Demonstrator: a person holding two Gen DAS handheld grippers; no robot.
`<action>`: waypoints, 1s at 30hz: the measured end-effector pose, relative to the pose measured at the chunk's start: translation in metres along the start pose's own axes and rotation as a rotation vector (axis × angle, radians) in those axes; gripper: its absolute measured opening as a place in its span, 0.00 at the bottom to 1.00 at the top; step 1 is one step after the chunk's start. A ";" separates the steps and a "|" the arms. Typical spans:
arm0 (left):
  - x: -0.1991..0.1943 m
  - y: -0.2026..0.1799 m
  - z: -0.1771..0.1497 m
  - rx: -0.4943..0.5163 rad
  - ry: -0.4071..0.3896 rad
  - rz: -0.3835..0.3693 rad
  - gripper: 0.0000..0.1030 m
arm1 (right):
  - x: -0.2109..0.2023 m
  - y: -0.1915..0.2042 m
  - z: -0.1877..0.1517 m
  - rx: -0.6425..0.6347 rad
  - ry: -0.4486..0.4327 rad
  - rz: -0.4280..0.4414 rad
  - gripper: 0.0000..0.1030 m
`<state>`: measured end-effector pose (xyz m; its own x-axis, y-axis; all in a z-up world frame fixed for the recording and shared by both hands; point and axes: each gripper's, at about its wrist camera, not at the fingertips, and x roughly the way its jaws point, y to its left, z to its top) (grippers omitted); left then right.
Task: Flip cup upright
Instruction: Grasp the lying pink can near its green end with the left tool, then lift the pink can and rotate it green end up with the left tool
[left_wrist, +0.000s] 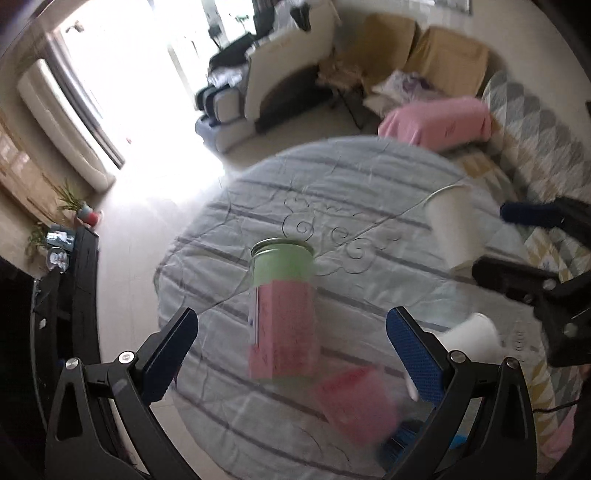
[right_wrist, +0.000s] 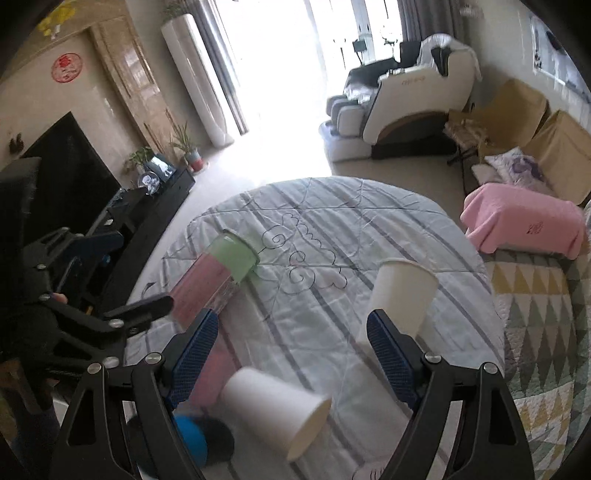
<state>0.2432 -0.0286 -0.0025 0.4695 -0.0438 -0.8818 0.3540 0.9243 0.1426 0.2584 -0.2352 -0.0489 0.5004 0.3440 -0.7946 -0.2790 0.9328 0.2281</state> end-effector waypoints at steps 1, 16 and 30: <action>0.012 0.004 0.006 -0.001 0.032 -0.023 1.00 | 0.007 -0.002 0.006 0.008 0.009 0.000 0.82; 0.112 0.029 0.037 -0.021 0.249 -0.118 0.92 | 0.091 -0.019 0.038 0.018 0.196 -0.029 0.82; 0.098 0.022 0.032 0.022 0.083 -0.113 0.71 | 0.110 -0.014 0.041 0.003 0.247 0.003 0.82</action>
<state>0.3232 -0.0246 -0.0713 0.3580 -0.1146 -0.9267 0.4184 0.9069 0.0495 0.3510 -0.2059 -0.1160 0.2838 0.3107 -0.9071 -0.2773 0.9322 0.2325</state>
